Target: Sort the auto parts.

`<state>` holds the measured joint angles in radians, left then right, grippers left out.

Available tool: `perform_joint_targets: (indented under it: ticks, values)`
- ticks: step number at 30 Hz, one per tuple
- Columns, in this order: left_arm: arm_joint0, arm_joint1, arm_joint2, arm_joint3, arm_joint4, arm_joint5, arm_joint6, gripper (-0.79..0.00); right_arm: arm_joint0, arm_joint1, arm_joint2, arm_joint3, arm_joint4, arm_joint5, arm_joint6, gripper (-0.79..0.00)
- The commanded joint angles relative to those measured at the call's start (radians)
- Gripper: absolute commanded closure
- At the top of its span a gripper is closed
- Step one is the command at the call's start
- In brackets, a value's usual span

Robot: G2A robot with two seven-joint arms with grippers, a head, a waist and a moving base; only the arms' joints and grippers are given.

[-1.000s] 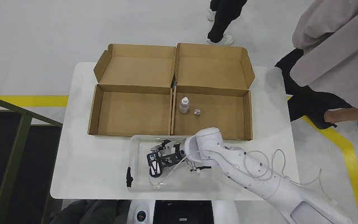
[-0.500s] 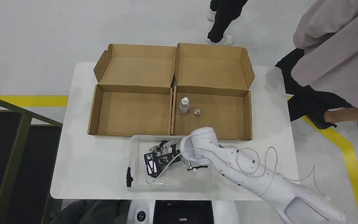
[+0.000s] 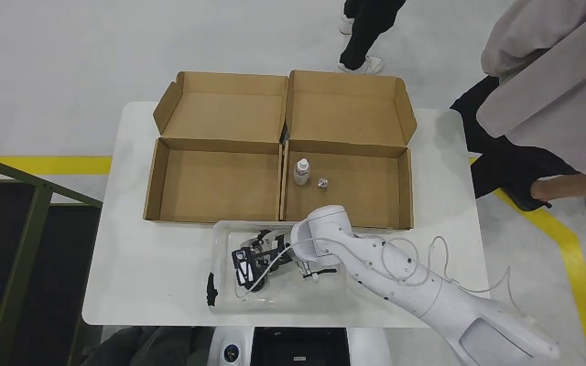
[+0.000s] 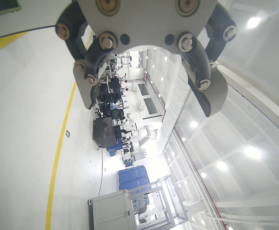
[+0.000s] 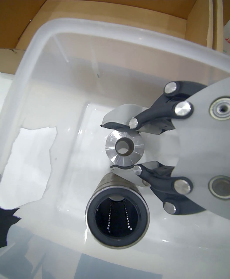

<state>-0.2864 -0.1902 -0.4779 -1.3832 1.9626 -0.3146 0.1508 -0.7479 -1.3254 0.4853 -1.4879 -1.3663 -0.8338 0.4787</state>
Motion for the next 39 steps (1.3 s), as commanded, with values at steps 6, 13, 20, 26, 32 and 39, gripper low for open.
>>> perform_joint_targets:
  ticks: [6, 13, 20, 26, 32, 39]
  values:
    - [0.0, 0.0, 0.0, 0.0, 0.0, 0.0, 0.0, -0.785, -0.019, 0.01, 0.042, -0.048, 0.021, -0.018, -0.032, 0.0]
    - [0.0, 0.0, 0.0, 0.0, 0.0, 0.0, 0.0, -0.785, -0.056, 0.029, 0.105, -0.122, 0.018, -0.012, -0.077, 0.0]
    - [0.0, 0.0, 0.0, 0.0, 0.0, 0.0, 0.0, -0.785, -0.099, 0.05, 0.177, -0.215, 0.02, -0.004, -0.126, 0.0]
    - [0.0, 0.0, 0.0, 0.0, 0.0, 0.0, 0.0, -0.785, -0.111, 0.058, 0.221, -0.257, 0.027, -0.001, -0.154, 0.0]
    - [0.0, 0.0, 0.0, 0.0, 0.0, 0.0, 0.0, -0.785, -0.114, 0.058, 0.254, -0.237, 0.047, 0.033, -0.19, 0.0]
    - [0.0, 0.0, 0.0, 0.0, 0.0, 0.0, 0.0, -0.785, -0.104, 0.054, 0.274, -0.21, 0.062, 0.056, -0.219, 0.0]
